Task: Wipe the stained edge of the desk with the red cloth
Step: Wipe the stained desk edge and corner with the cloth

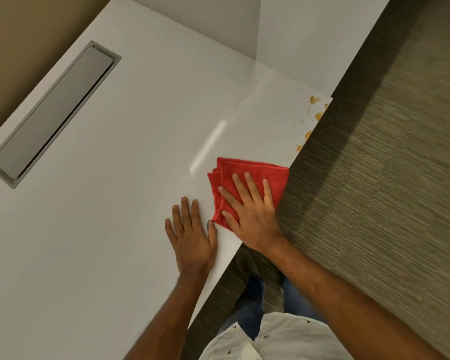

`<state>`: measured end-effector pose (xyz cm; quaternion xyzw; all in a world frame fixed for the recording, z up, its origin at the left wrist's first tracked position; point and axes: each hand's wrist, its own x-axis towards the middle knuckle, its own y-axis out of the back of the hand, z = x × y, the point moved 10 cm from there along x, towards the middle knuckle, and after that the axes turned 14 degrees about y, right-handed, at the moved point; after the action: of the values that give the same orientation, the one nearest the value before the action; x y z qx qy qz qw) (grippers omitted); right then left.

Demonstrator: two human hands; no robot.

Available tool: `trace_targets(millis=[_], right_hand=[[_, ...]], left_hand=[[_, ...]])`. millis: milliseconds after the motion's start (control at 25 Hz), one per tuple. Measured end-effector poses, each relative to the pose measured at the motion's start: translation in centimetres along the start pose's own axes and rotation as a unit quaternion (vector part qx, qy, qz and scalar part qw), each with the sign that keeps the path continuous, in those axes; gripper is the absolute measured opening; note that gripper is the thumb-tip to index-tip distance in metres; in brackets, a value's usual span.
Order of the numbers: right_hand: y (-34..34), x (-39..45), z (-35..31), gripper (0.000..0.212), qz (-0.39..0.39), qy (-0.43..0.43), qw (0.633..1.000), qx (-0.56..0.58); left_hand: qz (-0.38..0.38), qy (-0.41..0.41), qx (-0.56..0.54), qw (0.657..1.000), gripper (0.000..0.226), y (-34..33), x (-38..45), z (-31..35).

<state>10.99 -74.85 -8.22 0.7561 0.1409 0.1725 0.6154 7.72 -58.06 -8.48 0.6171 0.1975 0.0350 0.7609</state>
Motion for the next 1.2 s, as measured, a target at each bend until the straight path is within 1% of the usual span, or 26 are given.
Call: trace_targets(millis=[80, 240, 360, 480, 560, 680, 760, 880, 1000, 1080, 1200], right_hand=[[0.2, 0.0, 0.9, 0.062, 0.012, -0.007, 1.000, 0.003], [1.3, 2.6, 5.1, 0.062, 0.021, -0.091, 0.996, -0.006], [2.0, 4.0, 8.1, 0.062, 0.020, -0.131, 0.991, -0.023], [2.1, 3.5, 8.2, 0.063, 0.021, -0.156, 0.987, -0.026], [1.4, 1.5, 6.1, 0.065, 0.021, -0.153, 0.988, -0.015], [0.0, -2.3, 1.9, 0.062, 0.026, -0.125, 0.991, 0.027], [-0.3, -3.5, 1.4, 0.060, 0.036, -0.122, 0.990, 0.064], [0.2, -2.4, 3.0, 0.058, 0.057, -0.151, 0.980, 0.113], [0.6, -1.4, 5.8, 0.058, 0.074, -0.194, 0.968, 0.143], [1.0, -0.9, 7.3, 0.059, 0.080, -0.187, 0.969, 0.141], [1.5, -0.5, 9.4, 0.058, 0.089, -0.161, 0.975, 0.126]], left_hand=[[-0.001, 0.000, 0.001, 1.000, 0.070, 0.1, 0.0, 0.1], [-0.001, -0.006, -0.001, 1.000, 0.069, 0.4, -0.2, 0.3], [0.000, -0.006, 0.003, 1.000, 0.069, 0.5, -0.3, 0.3], [0.003, -0.003, 0.005, 1.000, 0.068, 0.6, -0.4, 0.3], [0.007, -0.002, 0.003, 1.000, 0.067, 0.6, -0.5, 0.3], [0.010, -0.003, 0.001, 1.000, 0.066, 0.6, -0.2, 0.2], [0.009, -0.003, 0.001, 1.000, 0.067, 0.4, -0.2, 0.3], [0.008, 0.002, -0.002, 1.000, 0.068, 0.3, -0.3, 0.1], [0.007, -0.036, 0.001, 0.999, 0.069, -0.2, -0.3, 2.4], [0.005, -0.065, 0.004, 0.998, 0.070, -0.6, 0.3, 5.0], [0.003, -0.065, 0.006, 0.998, 0.071, -0.9, 1.8, 8.2]])
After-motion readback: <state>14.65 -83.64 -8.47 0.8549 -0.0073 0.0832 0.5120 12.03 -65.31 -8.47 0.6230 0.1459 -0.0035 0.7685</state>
